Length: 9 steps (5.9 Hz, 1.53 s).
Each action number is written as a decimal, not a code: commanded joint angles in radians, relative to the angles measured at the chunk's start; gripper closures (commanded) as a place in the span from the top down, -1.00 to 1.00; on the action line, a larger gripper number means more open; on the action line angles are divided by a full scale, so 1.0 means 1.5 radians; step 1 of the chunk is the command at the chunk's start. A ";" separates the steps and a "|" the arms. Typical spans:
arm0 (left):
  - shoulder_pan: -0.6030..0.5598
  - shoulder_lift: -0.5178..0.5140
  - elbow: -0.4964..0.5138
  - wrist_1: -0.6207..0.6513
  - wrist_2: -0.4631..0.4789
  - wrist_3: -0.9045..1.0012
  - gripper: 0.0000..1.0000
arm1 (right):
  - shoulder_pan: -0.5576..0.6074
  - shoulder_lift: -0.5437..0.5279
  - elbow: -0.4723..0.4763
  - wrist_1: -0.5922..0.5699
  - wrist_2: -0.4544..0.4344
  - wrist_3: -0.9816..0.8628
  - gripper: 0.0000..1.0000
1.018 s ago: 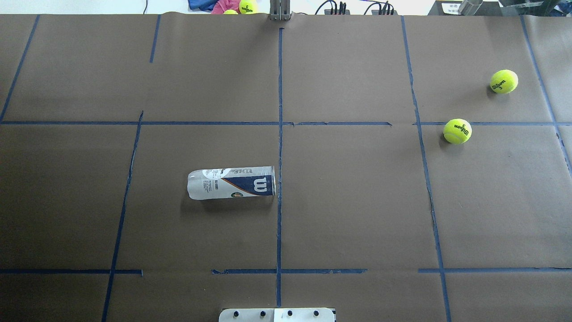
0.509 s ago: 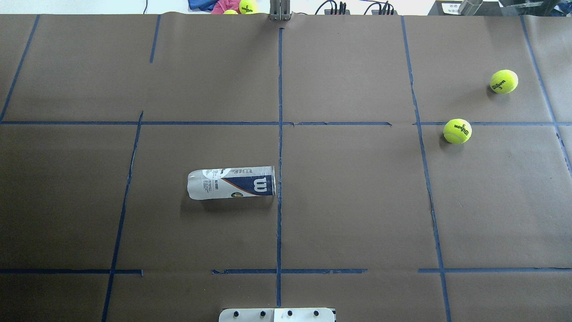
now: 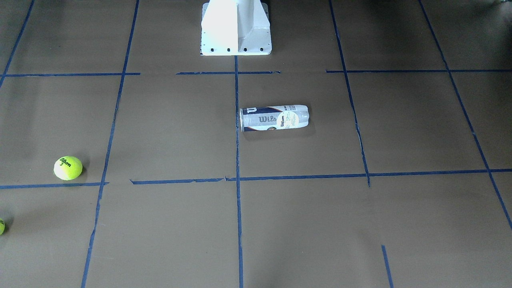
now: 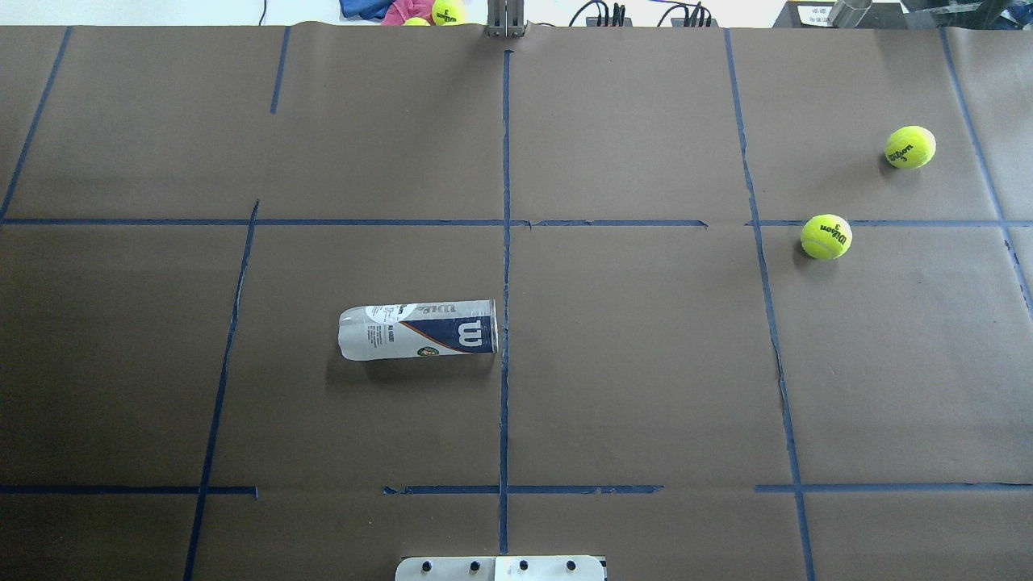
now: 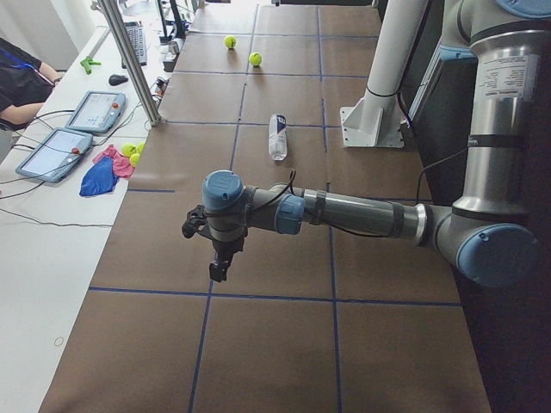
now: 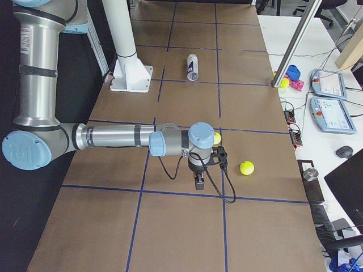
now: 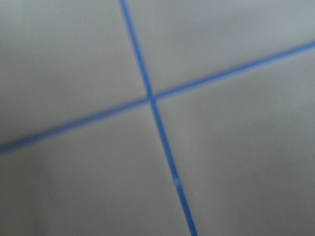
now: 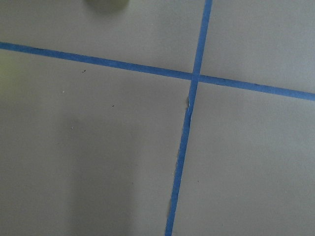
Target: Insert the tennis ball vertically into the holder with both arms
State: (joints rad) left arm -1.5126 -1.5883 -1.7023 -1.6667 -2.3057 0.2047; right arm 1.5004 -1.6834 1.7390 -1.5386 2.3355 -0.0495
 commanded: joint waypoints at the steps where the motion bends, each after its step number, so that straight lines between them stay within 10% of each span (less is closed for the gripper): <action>1: 0.000 -0.015 -0.004 -0.039 -0.005 0.004 1.00 | 0.000 0.002 0.001 0.000 0.000 0.000 1.00; 4: 0.111 -0.060 -0.012 -0.269 0.002 -0.017 1.00 | 0.000 0.003 0.000 0.000 0.000 0.000 1.00; 7: 0.313 -0.222 -0.030 -0.292 0.018 -0.077 1.00 | 0.000 0.003 0.000 0.000 0.000 0.000 1.00; 9: 0.480 -0.293 -0.038 -0.281 0.160 -0.133 1.00 | 0.000 0.003 0.000 0.000 0.000 0.000 1.00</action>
State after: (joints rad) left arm -0.9152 -1.9787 -1.7566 -2.0970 -2.1596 0.0293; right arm 1.5002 -1.6781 1.7396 -1.5386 2.3363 -0.0491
